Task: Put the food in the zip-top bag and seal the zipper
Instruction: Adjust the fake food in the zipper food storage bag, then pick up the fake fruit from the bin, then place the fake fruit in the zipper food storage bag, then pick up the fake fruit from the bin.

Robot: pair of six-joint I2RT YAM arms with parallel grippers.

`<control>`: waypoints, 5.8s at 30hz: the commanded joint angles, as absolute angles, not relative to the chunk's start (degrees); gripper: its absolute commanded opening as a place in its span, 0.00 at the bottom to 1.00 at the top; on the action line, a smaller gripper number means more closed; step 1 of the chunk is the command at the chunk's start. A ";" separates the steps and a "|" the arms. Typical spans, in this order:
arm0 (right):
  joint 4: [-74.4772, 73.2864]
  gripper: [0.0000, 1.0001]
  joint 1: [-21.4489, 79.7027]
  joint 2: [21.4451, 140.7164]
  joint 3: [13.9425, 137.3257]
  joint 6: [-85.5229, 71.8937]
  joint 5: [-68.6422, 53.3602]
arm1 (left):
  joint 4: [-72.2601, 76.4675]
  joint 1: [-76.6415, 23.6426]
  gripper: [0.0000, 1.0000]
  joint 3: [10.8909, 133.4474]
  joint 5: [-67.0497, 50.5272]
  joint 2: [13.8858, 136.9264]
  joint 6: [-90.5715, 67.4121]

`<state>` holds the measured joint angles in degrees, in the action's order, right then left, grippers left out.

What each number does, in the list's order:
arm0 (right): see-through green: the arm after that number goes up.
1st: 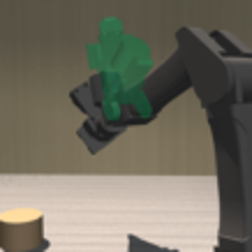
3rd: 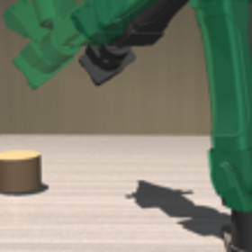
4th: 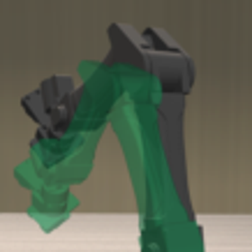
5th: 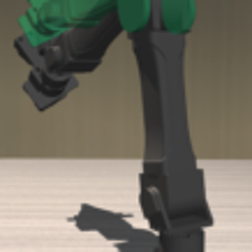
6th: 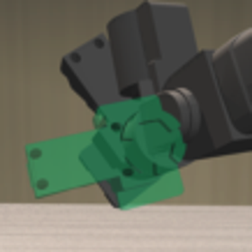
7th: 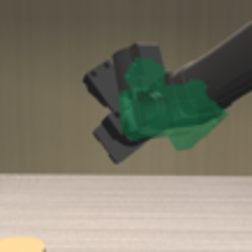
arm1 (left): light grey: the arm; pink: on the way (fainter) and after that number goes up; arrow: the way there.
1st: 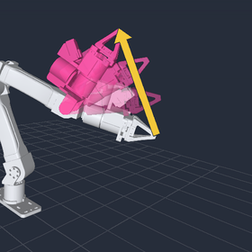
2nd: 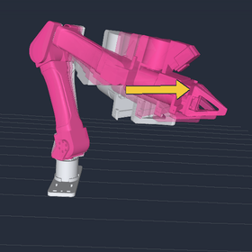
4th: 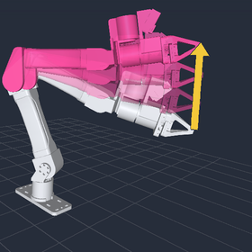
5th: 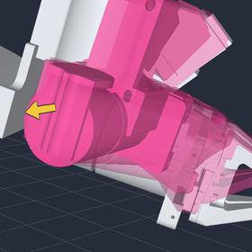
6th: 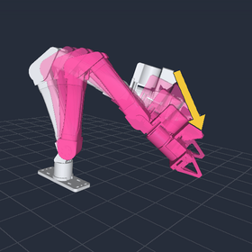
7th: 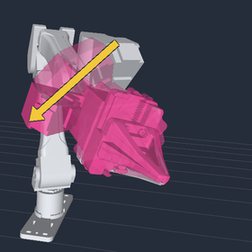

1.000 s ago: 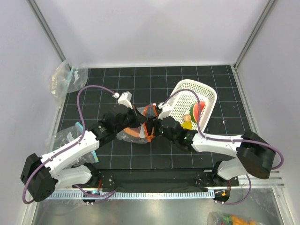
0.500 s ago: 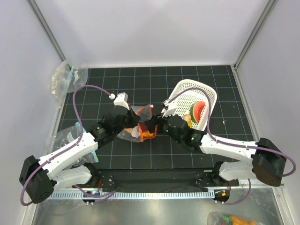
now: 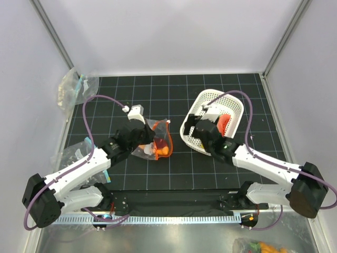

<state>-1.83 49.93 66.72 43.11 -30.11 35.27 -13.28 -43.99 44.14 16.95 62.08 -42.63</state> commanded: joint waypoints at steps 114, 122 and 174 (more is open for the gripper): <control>33.05 0.88 51.86 70.05 33.49 -23.91 -8.71 | 2.82 -45.70 0.00 39.73 1.13 52.12 -41.49; 30.94 0.83 51.77 66.54 32.70 -23.64 -4.31 | 0.18 -45.70 0.00 40.08 6.49 50.80 -41.22; -13.18 1.00 22.42 86.99 52.38 -38.05 36.13 | -7.56 -45.70 0.00 43.06 14.85 55.37 -41.22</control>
